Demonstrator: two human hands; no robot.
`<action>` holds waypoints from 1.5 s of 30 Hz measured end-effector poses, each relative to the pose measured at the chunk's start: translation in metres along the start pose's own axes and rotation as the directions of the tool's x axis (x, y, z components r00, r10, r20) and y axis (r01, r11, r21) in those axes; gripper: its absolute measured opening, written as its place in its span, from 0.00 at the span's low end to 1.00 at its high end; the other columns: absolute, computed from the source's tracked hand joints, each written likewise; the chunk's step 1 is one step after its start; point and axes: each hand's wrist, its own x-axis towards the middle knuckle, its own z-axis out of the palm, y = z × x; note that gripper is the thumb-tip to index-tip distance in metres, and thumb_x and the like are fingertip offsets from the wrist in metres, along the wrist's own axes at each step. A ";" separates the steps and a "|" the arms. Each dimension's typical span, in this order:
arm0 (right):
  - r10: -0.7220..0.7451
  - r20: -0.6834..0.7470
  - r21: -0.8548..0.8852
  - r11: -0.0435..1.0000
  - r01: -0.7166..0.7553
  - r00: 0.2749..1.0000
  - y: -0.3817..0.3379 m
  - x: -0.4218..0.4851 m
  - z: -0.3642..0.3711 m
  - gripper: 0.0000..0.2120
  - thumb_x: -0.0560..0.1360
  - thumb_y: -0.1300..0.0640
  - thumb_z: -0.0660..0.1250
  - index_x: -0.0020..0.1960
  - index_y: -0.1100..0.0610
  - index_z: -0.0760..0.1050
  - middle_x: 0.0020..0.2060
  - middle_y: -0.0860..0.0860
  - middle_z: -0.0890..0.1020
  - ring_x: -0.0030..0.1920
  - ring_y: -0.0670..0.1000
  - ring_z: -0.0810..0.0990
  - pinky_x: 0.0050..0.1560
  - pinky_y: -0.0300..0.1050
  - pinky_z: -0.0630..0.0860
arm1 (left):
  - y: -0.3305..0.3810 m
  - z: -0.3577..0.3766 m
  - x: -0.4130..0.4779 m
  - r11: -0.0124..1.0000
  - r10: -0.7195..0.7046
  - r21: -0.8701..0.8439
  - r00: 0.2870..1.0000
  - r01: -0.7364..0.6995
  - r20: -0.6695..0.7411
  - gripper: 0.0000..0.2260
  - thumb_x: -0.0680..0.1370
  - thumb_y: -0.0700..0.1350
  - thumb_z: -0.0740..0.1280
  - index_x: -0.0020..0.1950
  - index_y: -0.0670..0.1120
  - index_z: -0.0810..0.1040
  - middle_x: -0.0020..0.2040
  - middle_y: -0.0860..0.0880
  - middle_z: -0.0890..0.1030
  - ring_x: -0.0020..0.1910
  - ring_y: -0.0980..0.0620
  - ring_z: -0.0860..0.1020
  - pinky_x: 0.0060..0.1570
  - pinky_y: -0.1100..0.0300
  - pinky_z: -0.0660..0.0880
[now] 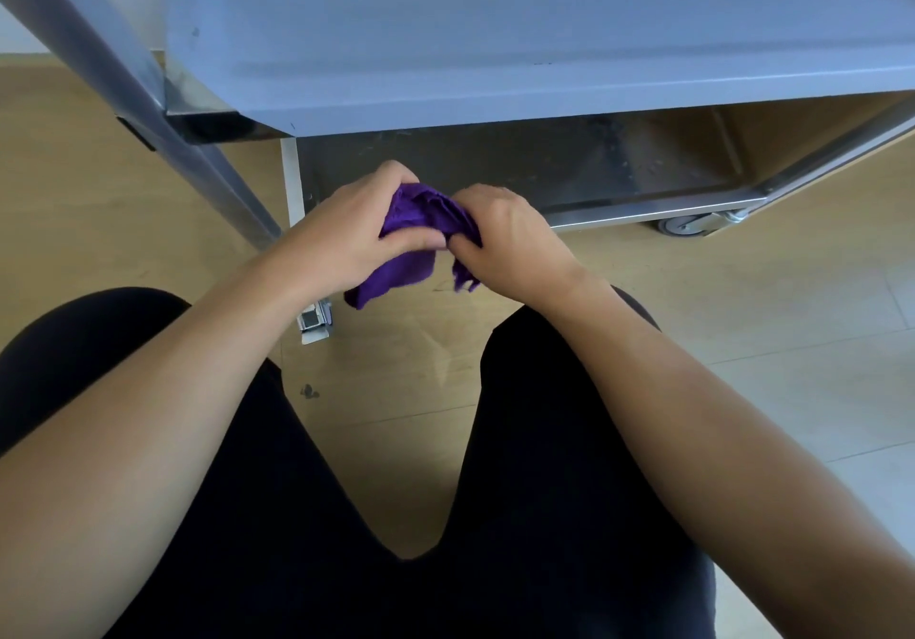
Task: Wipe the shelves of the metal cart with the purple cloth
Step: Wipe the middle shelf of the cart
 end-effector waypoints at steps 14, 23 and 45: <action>0.116 0.029 0.336 0.935 -0.119 0.993 -0.005 0.003 0.002 0.10 0.79 0.56 0.64 0.39 0.54 0.71 0.30 0.44 0.74 0.30 0.43 0.70 0.33 0.33 0.66 | -0.008 0.005 0.007 0.997 0.061 0.060 0.978 -0.050 -0.200 0.31 0.74 0.44 0.73 0.73 0.49 0.62 0.66 0.47 0.71 0.60 0.51 0.73 0.58 0.58 0.71; 0.355 0.057 0.656 0.691 -0.303 0.933 -0.004 0.006 -0.007 0.10 0.81 0.54 0.59 0.48 0.61 0.73 0.41 0.51 0.78 0.42 0.48 0.77 0.49 0.51 0.77 | -0.010 0.016 0.007 0.939 -0.290 0.190 0.957 0.286 -0.010 0.31 0.78 0.65 0.54 0.70 0.42 0.62 0.44 0.46 0.80 0.39 0.46 0.80 0.37 0.49 0.77; 0.315 0.191 0.180 0.920 -0.349 0.930 0.019 0.006 -0.004 0.39 0.68 0.54 0.77 0.75 0.54 0.65 0.61 0.54 0.74 0.60 0.51 0.74 0.53 0.36 0.71 | -0.020 0.020 0.018 0.981 -0.172 0.060 0.972 0.183 -0.159 0.26 0.71 0.39 0.74 0.68 0.50 0.74 0.59 0.45 0.75 0.57 0.45 0.74 0.52 0.61 0.67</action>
